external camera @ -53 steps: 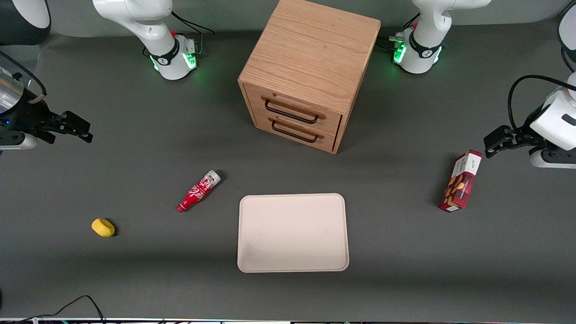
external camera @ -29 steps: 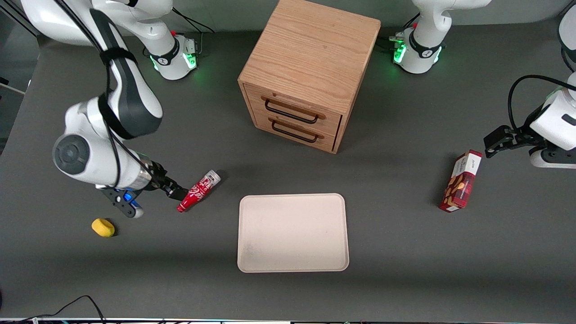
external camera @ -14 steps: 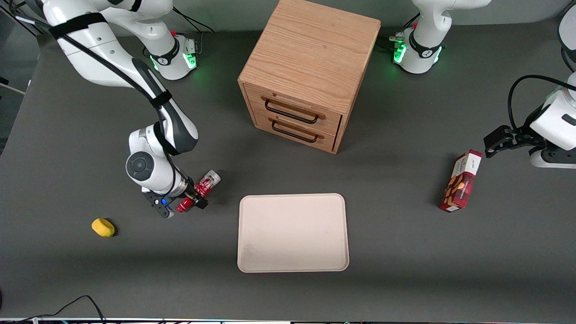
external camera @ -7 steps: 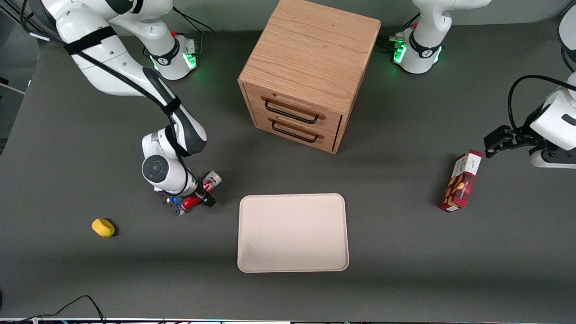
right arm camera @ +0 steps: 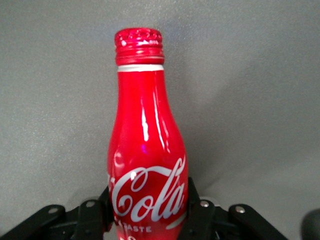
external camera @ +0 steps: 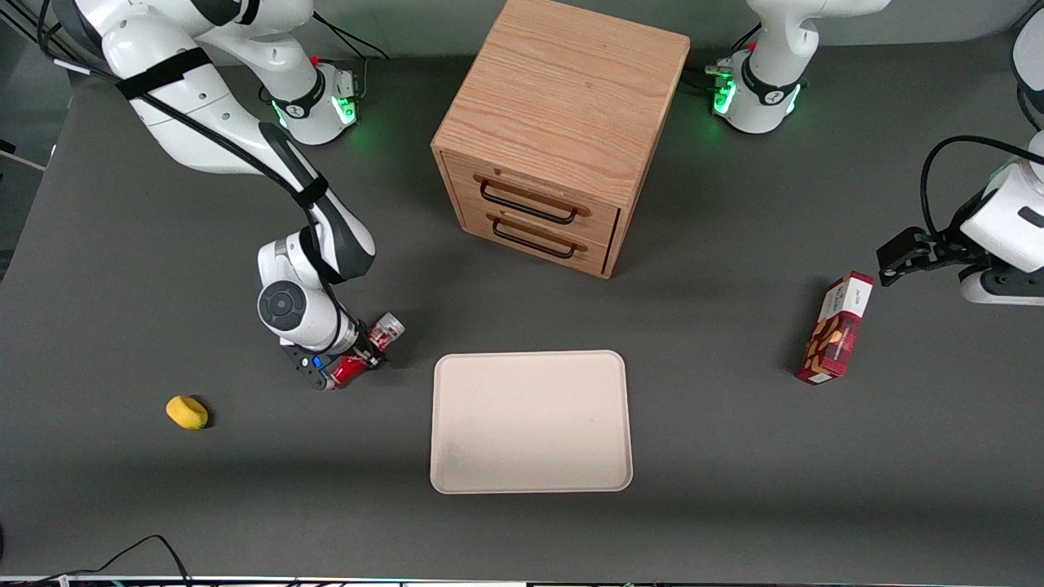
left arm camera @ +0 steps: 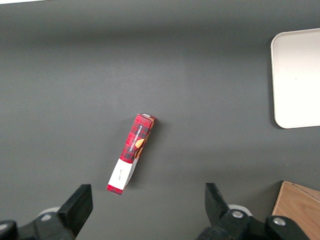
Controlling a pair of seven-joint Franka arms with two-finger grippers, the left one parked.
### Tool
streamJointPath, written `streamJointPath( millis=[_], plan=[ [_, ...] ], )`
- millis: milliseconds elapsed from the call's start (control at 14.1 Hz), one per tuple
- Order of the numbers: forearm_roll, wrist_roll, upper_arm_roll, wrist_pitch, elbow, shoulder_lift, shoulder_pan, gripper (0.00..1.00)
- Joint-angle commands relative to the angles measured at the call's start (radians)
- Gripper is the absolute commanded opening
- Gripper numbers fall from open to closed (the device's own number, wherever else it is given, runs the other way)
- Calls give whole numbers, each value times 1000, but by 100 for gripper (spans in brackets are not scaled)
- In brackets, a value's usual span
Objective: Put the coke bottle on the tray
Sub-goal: 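Close the right gripper around the Coca-Cola bottle's body, then lift the bottle and carry it over the cream tray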
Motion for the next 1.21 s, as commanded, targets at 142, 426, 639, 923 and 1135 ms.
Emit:
streamJointPath(
  millis=[142,426,639,923,1135],
  plan=[
    [-21,33,-1,-2,-2,-23,4,0],
    [-21,28,1,-110,21,-69,4,0],
    [-35,16,2,-213,101,-94,9,0],
    [-175,-8,56,-382,302,-82,35,0],
    [-194,-129,61,-439,451,-59,82,0]
  ],
)
